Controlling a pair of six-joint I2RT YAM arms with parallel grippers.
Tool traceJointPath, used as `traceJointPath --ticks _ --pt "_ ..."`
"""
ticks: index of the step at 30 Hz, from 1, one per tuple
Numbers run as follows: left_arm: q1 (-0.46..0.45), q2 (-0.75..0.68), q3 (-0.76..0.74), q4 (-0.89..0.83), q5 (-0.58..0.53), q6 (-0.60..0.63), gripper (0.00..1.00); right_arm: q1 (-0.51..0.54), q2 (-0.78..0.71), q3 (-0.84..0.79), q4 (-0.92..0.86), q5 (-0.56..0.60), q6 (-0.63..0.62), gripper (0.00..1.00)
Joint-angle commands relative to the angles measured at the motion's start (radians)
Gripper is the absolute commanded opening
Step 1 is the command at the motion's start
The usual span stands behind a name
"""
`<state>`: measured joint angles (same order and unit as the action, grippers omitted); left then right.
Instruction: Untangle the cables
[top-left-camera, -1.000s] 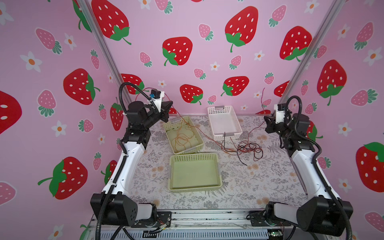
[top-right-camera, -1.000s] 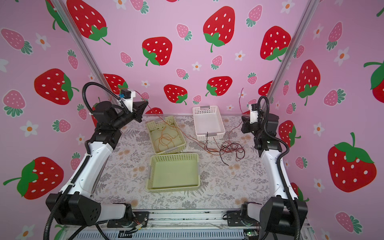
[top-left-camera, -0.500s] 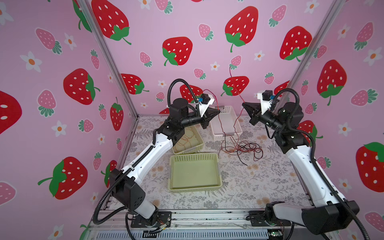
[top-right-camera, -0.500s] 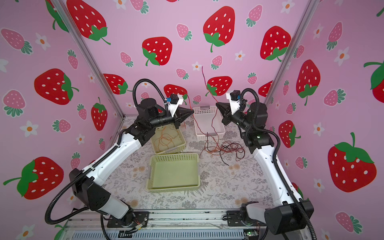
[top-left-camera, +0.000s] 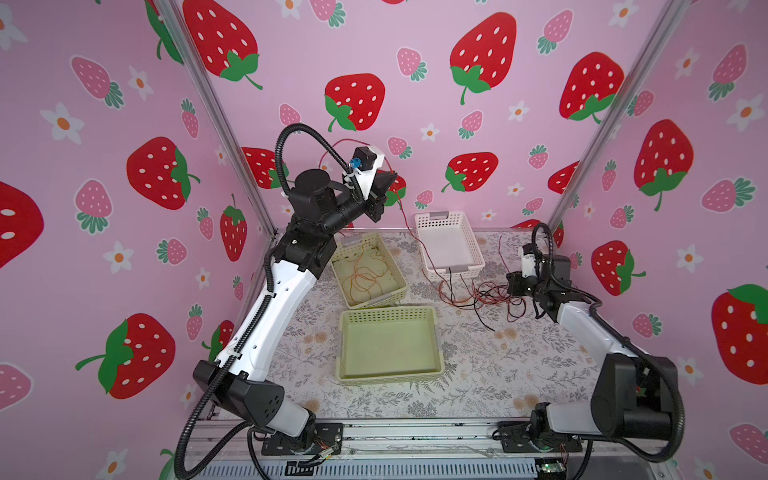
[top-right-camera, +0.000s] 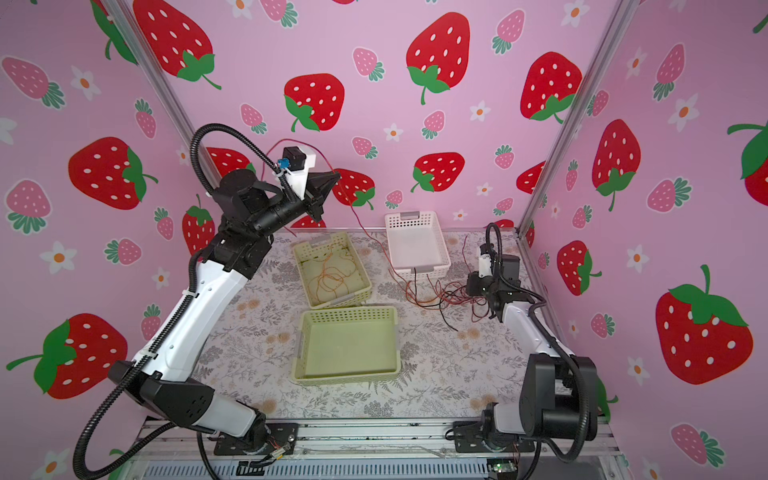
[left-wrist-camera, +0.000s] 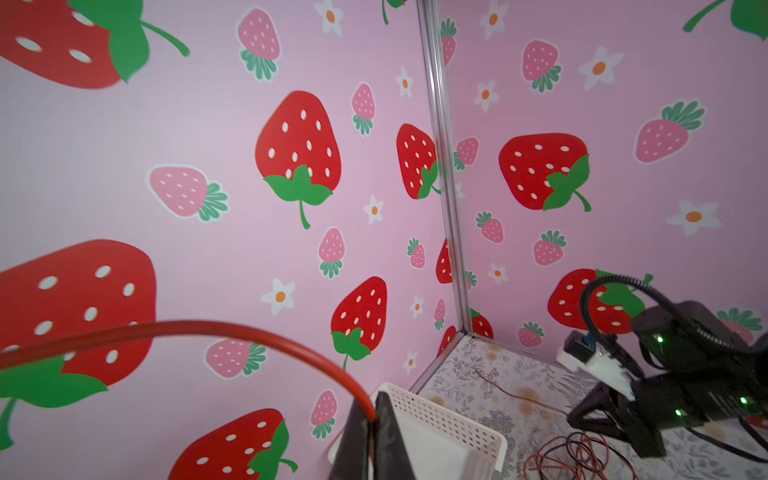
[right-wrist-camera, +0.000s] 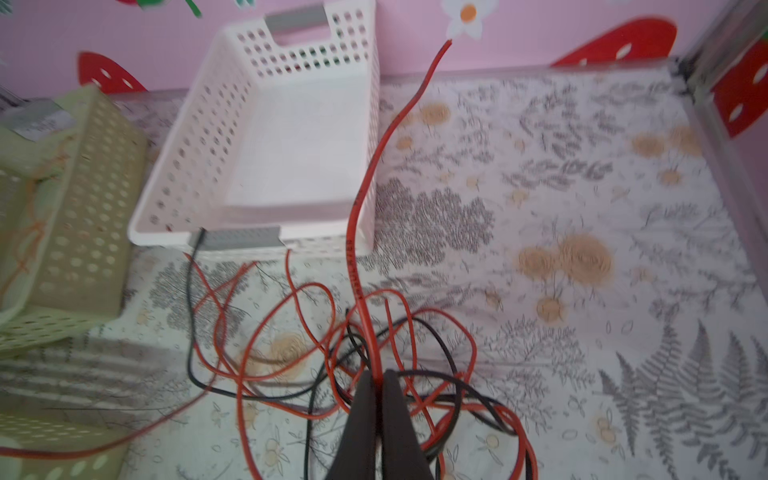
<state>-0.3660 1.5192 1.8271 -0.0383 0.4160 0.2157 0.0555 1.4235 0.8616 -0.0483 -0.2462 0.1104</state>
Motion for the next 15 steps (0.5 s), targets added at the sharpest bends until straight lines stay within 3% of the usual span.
traceJointPath --ticks 1,6,13,14,15 --pt "0.028 0.004 0.108 -0.019 -0.057 0.044 0.0 -0.007 0.068 -0.009 -0.012 0.101 0.005 0.0" --pt "0.088 0.058 0.265 -0.08 -0.098 0.069 0.0 -0.008 0.216 0.009 -0.039 0.163 -0.016 0.0" --pt "0.125 0.101 0.375 -0.078 -0.101 0.046 0.0 -0.012 0.288 0.04 -0.048 0.222 -0.038 0.0" --pt "0.125 0.108 0.386 -0.08 -0.087 0.042 0.0 -0.012 0.284 0.046 -0.051 0.216 -0.048 0.01" --pt "0.125 0.112 0.392 -0.077 -0.075 0.029 0.0 -0.011 0.273 0.052 -0.058 0.21 -0.049 0.1"
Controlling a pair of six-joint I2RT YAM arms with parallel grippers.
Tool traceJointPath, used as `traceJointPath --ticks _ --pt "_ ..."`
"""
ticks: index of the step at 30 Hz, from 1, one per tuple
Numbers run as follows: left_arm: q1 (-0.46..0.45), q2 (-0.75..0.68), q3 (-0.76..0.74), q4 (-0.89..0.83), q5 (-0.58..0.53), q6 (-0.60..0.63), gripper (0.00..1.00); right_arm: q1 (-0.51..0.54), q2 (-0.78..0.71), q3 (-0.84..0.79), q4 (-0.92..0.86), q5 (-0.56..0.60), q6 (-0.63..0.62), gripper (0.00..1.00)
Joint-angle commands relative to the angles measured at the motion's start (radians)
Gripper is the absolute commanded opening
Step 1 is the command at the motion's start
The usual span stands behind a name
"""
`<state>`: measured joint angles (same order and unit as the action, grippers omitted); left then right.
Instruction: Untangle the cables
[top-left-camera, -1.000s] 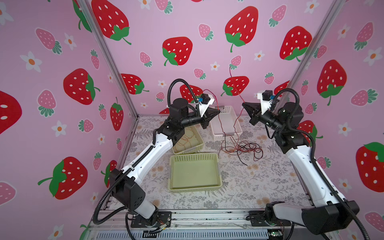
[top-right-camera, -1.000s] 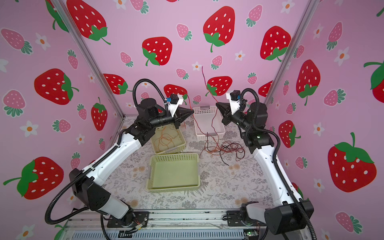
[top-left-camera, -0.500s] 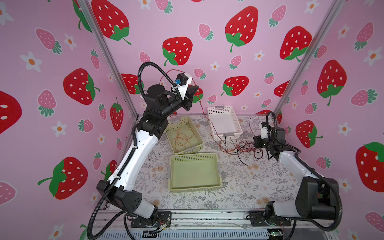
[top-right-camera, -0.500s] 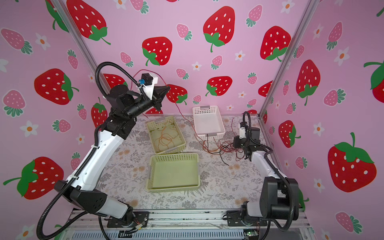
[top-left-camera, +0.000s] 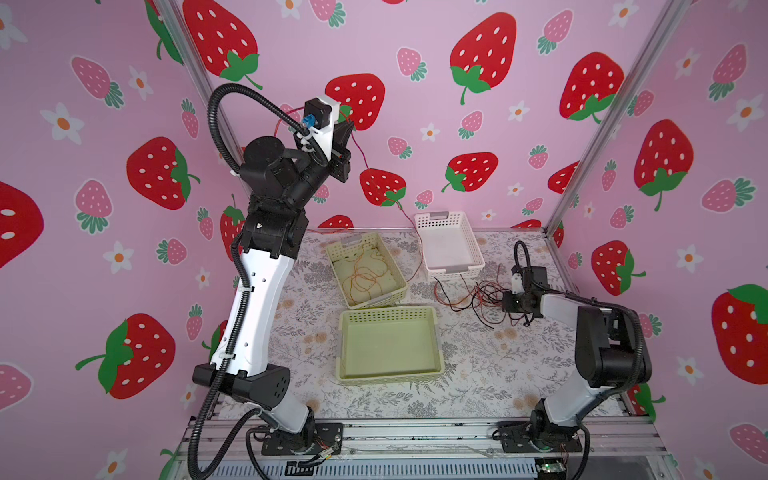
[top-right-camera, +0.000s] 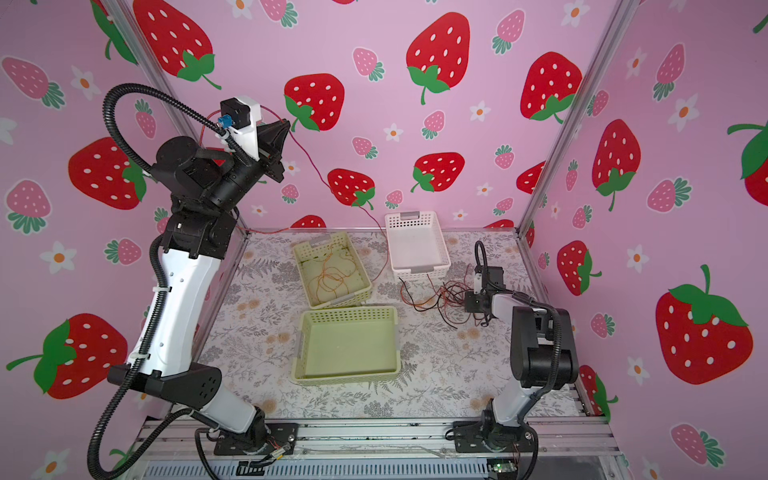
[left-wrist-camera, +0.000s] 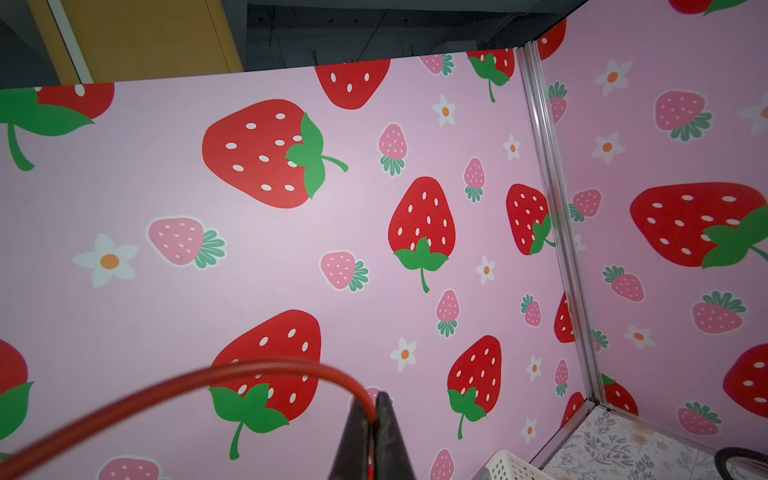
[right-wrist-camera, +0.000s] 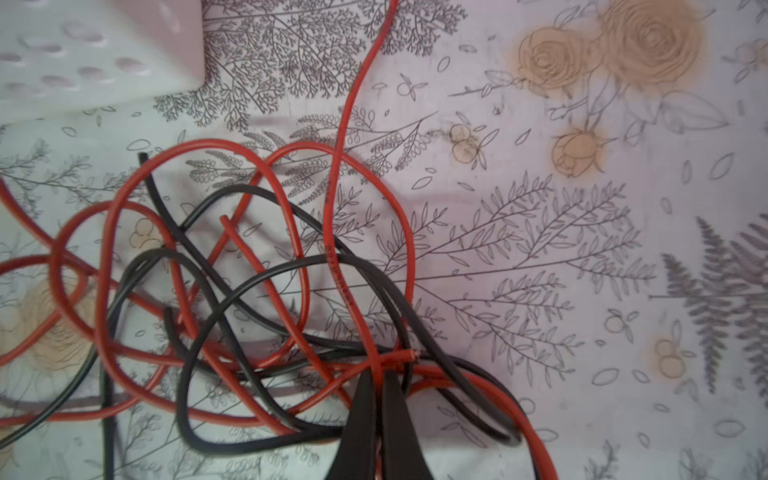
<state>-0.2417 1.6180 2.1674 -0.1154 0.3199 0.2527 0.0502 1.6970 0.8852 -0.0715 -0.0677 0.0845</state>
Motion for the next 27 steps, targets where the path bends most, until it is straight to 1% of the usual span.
traceJointPath --ticks 1,2,5,6,8,11,15,17,19,21,24,27 --pt "-0.001 0.017 0.055 0.006 0.036 -0.02 0.0 -0.006 -0.025 0.031 -0.041 0.02 -0.026 0.26" --pt "-0.002 0.021 0.057 0.011 0.049 -0.031 0.0 -0.003 -0.061 0.031 -0.039 0.008 -0.033 0.34" --pt "-0.013 0.029 0.061 0.017 0.08 -0.05 0.0 0.009 -0.179 0.028 -0.03 -0.013 -0.051 0.49" --pt "-0.018 0.032 0.064 0.017 0.088 -0.053 0.0 0.016 -0.215 0.04 -0.042 -0.027 -0.061 0.51" --pt "-0.03 0.037 0.081 0.016 0.099 -0.055 0.0 0.038 -0.273 0.063 -0.06 -0.05 -0.087 0.6" --pt "-0.043 0.048 0.109 0.013 0.118 -0.065 0.0 0.083 -0.329 0.095 -0.079 -0.086 -0.127 0.68" --pt "-0.065 0.056 0.118 0.01 0.123 -0.069 0.0 0.16 -0.351 0.118 -0.041 -0.201 -0.164 0.71" --pt "-0.084 0.061 0.117 0.01 0.125 -0.067 0.0 0.211 -0.351 0.105 0.033 -0.303 -0.175 0.72" --pt "-0.111 0.065 0.118 0.008 0.127 -0.058 0.0 0.287 -0.345 0.081 0.146 -0.39 -0.18 0.74" --pt "-0.138 0.069 0.121 0.001 0.125 -0.042 0.0 0.349 -0.325 0.066 0.279 -0.459 -0.152 0.74" --pt "-0.174 0.074 0.125 -0.008 0.12 -0.027 0.0 0.428 -0.252 0.105 0.42 -0.5 -0.123 0.74" --pt "-0.202 0.073 0.12 -0.017 0.113 -0.018 0.0 0.474 -0.15 0.212 0.483 -0.523 -0.087 0.74"
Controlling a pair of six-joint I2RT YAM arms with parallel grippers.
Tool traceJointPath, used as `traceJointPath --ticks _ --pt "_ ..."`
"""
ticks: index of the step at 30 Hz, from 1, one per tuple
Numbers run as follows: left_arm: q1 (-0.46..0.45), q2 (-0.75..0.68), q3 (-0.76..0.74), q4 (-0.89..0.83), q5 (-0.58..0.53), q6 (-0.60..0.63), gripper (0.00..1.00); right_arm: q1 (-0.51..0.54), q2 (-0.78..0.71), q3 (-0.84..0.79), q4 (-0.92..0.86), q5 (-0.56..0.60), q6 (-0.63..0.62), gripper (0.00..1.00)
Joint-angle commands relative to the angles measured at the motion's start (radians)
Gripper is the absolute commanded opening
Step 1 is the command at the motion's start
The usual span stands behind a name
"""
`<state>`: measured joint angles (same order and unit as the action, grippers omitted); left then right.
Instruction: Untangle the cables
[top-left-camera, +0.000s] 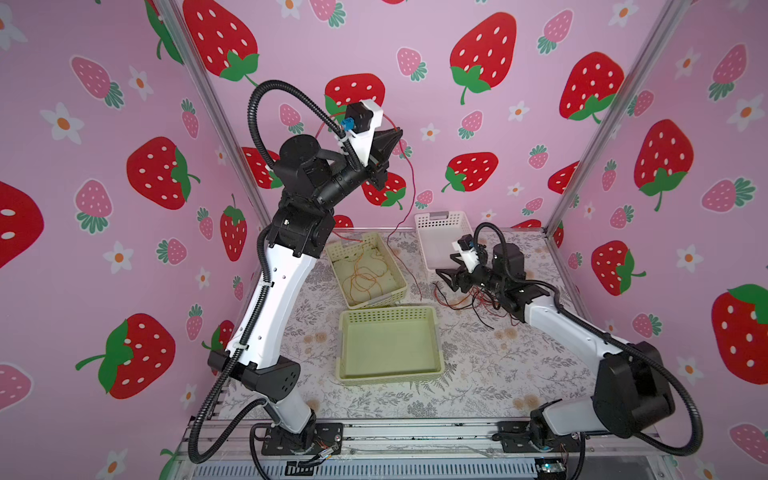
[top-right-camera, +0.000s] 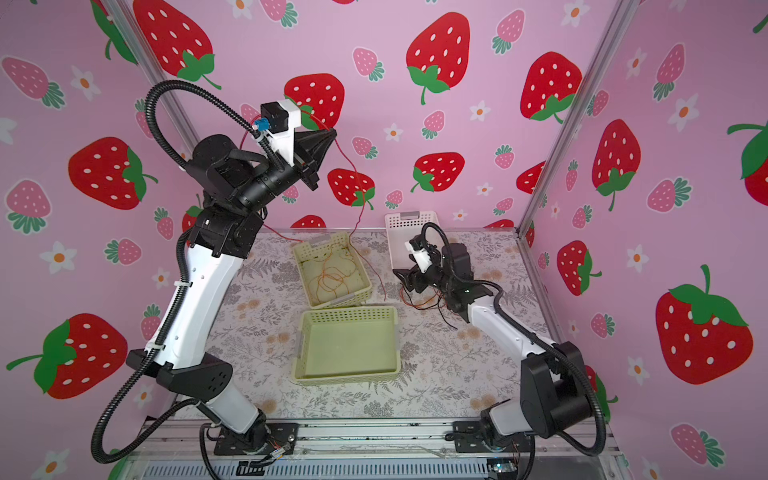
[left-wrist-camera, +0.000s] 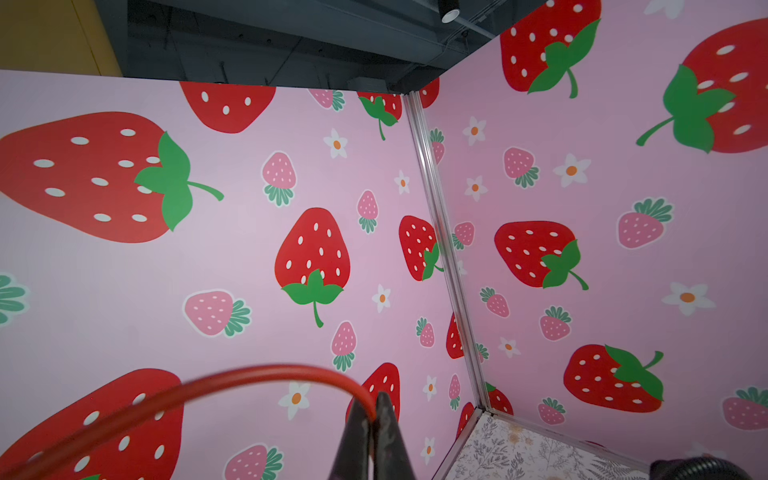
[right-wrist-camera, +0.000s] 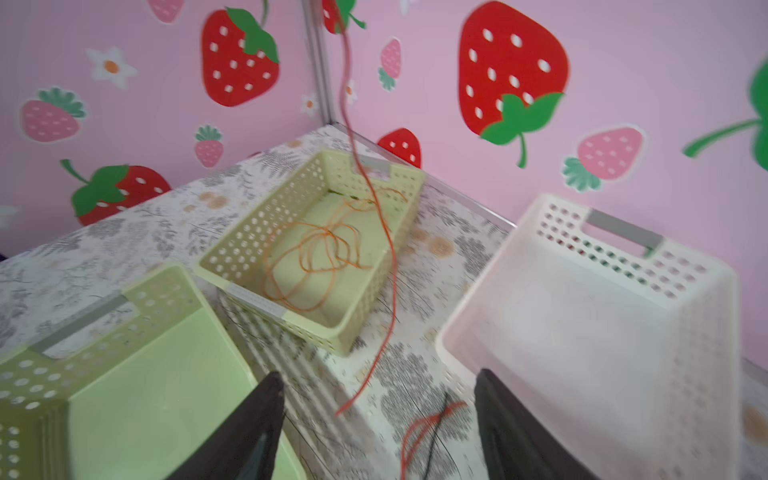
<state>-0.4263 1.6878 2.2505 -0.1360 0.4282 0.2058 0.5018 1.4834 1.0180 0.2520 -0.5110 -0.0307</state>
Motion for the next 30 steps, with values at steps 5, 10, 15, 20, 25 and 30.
traceJointPath --ticks 5,10,15,20,25,30 --pt "-0.06 -0.006 0.017 -0.008 0.0 0.049 0.0 0.036 0.212 0.208 0.242 0.007 0.107 0.74" --pt "-0.086 -0.025 -0.013 -0.008 -0.004 0.058 0.0 0.039 0.273 0.246 0.296 0.06 0.13 0.7" --pt "-0.095 -0.039 -0.029 -0.007 -0.002 0.065 0.0 0.037 0.308 0.243 0.353 0.055 0.158 0.55" --pt "-0.097 -0.05 -0.044 -0.005 -0.003 0.068 0.0 0.038 0.347 0.268 0.369 0.043 0.189 0.19" --pt "-0.089 -0.084 -0.078 -0.05 -0.054 0.11 0.0 0.038 0.278 0.249 0.354 0.033 0.163 0.0" --pt "-0.039 -0.155 -0.194 -0.071 -0.072 0.089 0.0 0.045 0.152 0.319 0.264 -0.133 0.193 0.0"
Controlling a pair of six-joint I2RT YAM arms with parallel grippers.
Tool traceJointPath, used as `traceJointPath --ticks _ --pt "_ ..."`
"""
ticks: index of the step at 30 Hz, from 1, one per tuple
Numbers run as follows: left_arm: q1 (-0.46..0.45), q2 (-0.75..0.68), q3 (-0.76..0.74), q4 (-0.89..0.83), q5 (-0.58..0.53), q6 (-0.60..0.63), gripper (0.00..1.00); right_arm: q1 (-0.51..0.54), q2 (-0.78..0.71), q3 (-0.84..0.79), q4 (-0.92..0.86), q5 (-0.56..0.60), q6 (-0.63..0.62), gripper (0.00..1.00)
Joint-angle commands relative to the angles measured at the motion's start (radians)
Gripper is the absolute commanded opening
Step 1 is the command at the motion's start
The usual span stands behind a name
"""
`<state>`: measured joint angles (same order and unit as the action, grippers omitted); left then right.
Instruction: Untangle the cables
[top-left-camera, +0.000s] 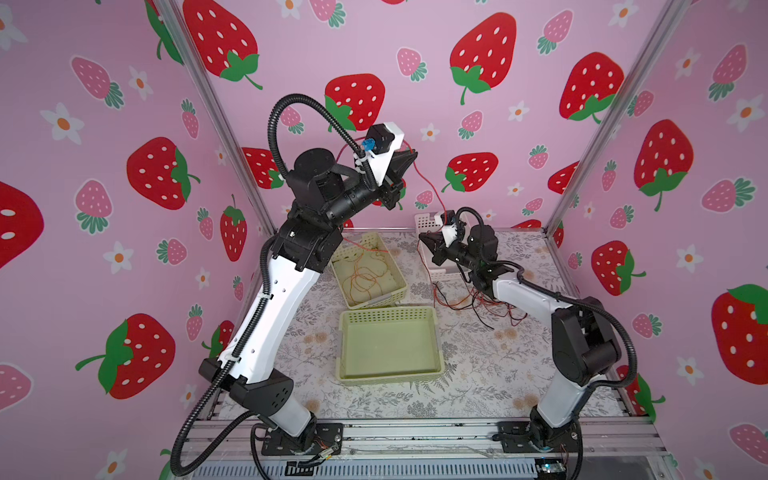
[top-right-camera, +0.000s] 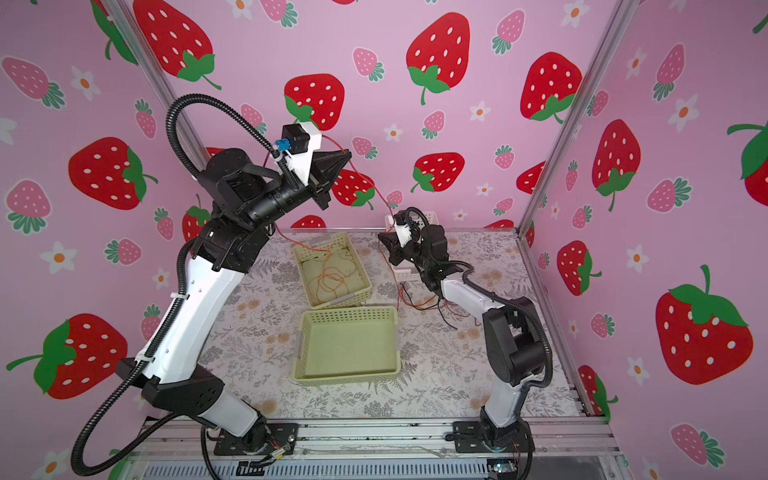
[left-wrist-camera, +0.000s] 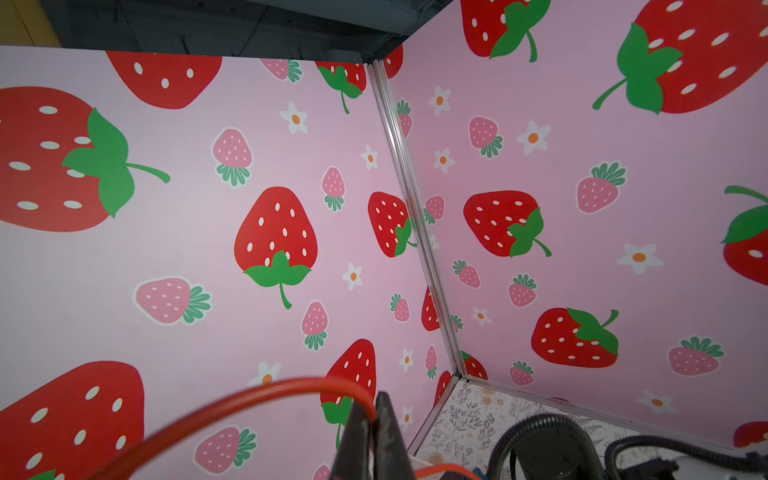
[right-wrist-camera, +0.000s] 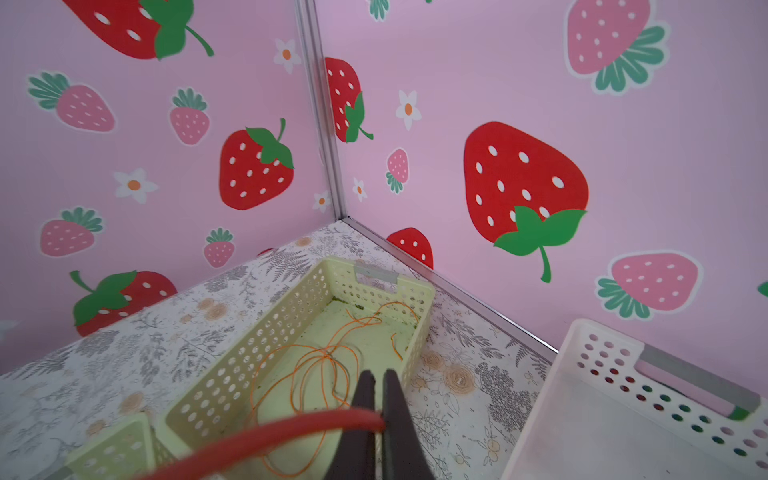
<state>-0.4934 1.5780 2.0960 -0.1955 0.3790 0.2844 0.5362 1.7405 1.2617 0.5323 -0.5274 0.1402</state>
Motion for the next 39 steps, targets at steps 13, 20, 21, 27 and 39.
traceJointPath --ticks 13,20,21,27,39 --pt "0.078 -0.231 -0.405 0.026 0.032 -0.066 0.0 0.144 -0.28 0.11 -0.358 -0.255 -0.059 0.0" --pt "0.077 -0.348 -0.646 0.051 0.004 -0.086 0.0 0.216 -0.331 -0.073 -0.299 -0.201 -0.07 0.0" --pt "0.077 -0.363 -0.68 0.048 -0.001 -0.091 0.0 0.219 -0.324 -0.099 -0.27 -0.197 -0.059 0.0" --pt "0.062 -0.433 -0.863 0.073 0.028 -0.176 0.0 0.232 -0.25 -0.222 -0.201 -0.132 -0.065 0.0" --pt "-0.055 -0.456 -1.092 0.198 0.016 -0.307 0.0 0.236 -0.271 -0.439 -0.182 0.059 -0.073 0.36"
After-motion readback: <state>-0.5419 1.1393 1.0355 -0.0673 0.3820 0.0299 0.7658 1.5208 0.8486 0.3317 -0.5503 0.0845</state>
